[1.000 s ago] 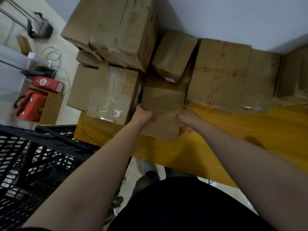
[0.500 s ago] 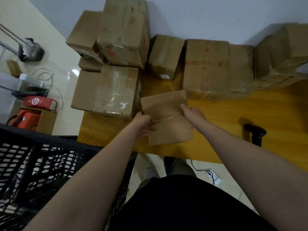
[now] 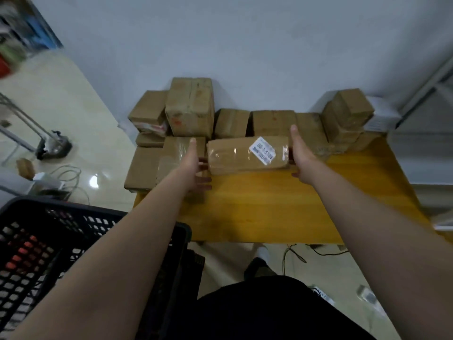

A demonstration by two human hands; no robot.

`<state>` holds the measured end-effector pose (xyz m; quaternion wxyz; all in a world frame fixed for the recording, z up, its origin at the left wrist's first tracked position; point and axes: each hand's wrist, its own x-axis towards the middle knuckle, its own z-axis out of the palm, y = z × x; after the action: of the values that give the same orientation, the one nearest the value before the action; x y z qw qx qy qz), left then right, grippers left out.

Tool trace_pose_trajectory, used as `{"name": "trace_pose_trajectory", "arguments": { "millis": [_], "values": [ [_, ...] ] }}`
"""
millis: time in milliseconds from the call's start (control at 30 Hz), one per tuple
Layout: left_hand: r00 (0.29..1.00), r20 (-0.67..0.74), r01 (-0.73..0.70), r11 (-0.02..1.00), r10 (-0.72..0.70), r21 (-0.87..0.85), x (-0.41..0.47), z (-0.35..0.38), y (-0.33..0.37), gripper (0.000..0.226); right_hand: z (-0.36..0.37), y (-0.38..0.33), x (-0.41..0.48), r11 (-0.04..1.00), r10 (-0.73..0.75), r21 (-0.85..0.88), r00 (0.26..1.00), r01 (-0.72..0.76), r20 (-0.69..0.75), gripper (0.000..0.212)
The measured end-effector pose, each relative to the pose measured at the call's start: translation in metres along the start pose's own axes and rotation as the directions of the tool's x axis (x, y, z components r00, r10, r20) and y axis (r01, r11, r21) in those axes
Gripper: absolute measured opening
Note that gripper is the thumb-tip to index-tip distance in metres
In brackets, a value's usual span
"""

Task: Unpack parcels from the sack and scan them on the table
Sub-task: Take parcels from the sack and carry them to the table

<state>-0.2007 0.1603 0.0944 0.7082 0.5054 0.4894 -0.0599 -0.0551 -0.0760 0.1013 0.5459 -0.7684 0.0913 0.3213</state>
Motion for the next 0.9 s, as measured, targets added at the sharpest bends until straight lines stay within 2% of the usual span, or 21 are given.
{"name": "trace_pose_trajectory", "arguments": {
  "millis": [100, 133, 200, 267, 300, 367, 433, 500, 600, 700, 800, 900],
  "values": [
    [0.997, 0.019, -0.081, 0.990, 0.079, 0.112, -0.020, -0.004, 0.006, 0.071, -0.007, -0.004, -0.015, 0.999, -0.027, -0.045, 0.997, 0.030, 0.067, 0.111],
    [0.994, 0.046, -0.105, 0.982, 0.099, 0.158, -0.027, -0.004, 0.008, 0.064, -0.009, -0.005, -0.019, 0.996, -0.040, -0.072, 0.993, 0.048, 0.107, 0.106],
    [0.988, 0.105, -0.132, 0.973, 0.113, 0.191, -0.037, -0.006, 0.012, 0.049, -0.015, -0.006, -0.023, 0.987, -0.077, -0.126, 0.977, 0.103, 0.196, 0.074],
    [0.982, 0.146, -0.140, 0.978, 0.118, 0.154, -0.042, -0.007, 0.015, 0.040, -0.021, -0.007, -0.024, 0.977, -0.135, -0.129, 0.963, 0.168, 0.235, 0.037],
    [0.977, 0.173, -0.145, 0.981, 0.123, 0.125, -0.044, -0.006, 0.017, 0.039, -0.026, -0.008, -0.024, 0.974, -0.165, -0.114, 0.956, 0.196, 0.241, 0.026],
    [0.964, 0.211, -0.178, 0.982, 0.160, 0.067, -0.045, 0.001, 0.022, 0.042, -0.035, -0.010, -0.021, 0.970, -0.204, -0.072, 0.940, 0.232, 0.274, 0.019],
    [0.955, 0.195, -0.232, 0.972, 0.222, 0.032, -0.043, 0.013, 0.024, 0.057, -0.045, -0.008, -0.017, 0.968, -0.209, -0.079, 0.936, 0.240, 0.284, 0.018],
    [0.949, 0.163, -0.288, 0.952, 0.269, 0.108, -0.038, 0.030, 0.023, 0.066, -0.057, 0.001, -0.008, 0.953, -0.221, -0.156, 0.947, 0.261, 0.234, 0.009],
    [0.950, 0.192, -0.294, 0.910, 0.246, 0.292, -0.028, 0.064, 0.017, 0.065, -0.080, 0.019, 0.007, 0.953, -0.214, -0.190, 0.968, 0.236, 0.129, 0.012],
    [0.964, 0.207, -0.225, 0.923, 0.165, 0.312, -0.013, 0.104, 0.003, 0.070, -0.106, 0.043, 0.027, 0.984, -0.073, -0.163, 0.997, 0.068, -0.024, 0.034],
    [0.973, 0.191, -0.190, 0.926, 0.133, 0.327, 0.009, 0.143, -0.015, 0.090, -0.138, 0.063, 0.056, 0.994, 0.027, -0.103, 0.991, -0.041, -0.129, 0.029],
    [0.982, 0.158, -0.151, 0.922, 0.100, 0.357, 0.034, 0.176, -0.032, 0.095, -0.173, 0.086, 0.084, 0.980, 0.112, -0.140, 0.973, -0.142, -0.201, 0.035]
  ]
}}
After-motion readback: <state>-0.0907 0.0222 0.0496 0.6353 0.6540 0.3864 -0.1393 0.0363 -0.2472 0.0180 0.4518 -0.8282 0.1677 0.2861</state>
